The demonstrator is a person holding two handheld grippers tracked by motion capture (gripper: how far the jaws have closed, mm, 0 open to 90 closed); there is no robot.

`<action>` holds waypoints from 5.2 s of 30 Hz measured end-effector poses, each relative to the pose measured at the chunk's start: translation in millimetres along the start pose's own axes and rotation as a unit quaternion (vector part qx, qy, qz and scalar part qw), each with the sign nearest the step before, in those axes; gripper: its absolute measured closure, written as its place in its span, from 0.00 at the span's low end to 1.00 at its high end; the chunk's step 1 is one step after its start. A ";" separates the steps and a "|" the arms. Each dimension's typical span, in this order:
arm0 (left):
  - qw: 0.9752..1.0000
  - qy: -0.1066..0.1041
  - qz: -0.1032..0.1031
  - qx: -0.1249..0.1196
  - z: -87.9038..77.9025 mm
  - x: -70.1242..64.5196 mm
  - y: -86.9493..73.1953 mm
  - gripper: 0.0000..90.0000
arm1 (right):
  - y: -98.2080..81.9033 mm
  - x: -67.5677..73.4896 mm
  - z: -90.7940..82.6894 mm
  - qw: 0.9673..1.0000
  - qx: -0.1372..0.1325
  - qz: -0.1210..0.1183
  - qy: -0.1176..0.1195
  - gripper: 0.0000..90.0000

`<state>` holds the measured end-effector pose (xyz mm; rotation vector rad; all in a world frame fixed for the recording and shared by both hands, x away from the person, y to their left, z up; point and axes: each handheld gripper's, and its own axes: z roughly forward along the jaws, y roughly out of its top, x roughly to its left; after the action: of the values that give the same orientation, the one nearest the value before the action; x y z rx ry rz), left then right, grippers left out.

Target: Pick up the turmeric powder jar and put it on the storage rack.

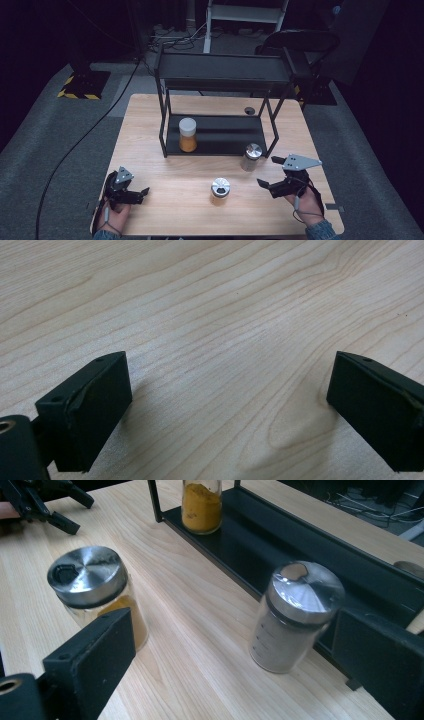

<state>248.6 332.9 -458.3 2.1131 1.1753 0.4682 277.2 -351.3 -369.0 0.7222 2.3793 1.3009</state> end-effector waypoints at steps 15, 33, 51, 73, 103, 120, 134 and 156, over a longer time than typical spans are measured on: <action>1.000 -0.002 0.002 0.000 0.0 0.5 0.0 0.05 | 23.4 13.3 19.5 1.000 0.006 -0.009 0.023 0.04; 1.000 -0.003 0.003 0.001 0.1 0.4 0.2 0.05 | 42.1 23.1 47.7 0.998 0.006 -0.031 0.061 0.05; 1.000 -0.002 0.002 0.000 0.5 0.1 0.4 0.05 | 52.8 34.0 68.1 0.995 0.014 -0.052 0.085 0.05; 1.000 -0.002 0.003 0.000 0.5 0.0 0.5 0.05 | 63.3 45.5 94.5 0.990 0.032 -0.074 0.113 0.06; 1.000 -0.002 0.003 0.000 0.5 0.0 0.5 0.05 | 67.3 51.3 133.2 0.981 0.118 -0.083 0.128 0.13; 1.000 -0.002 0.003 0.000 0.5 0.0 0.5 0.05 | 75.6 55.0 145.1 0.973 0.161 -0.098 0.132 0.27; 1.000 -0.002 0.003 0.000 0.5 0.0 0.5 0.05 | 82.8 60.7 147.8 0.969 0.178 -0.117 0.129 0.35; 1.000 -0.002 0.002 0.001 0.4 0.1 0.7 0.05 | 112.6 55.4 144.1 0.970 0.180 -0.110 0.117 0.35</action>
<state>249.3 332.6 -458.1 2.1178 1.1689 0.4656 336.3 -170.3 -351.9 0.3931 2.8335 0.9168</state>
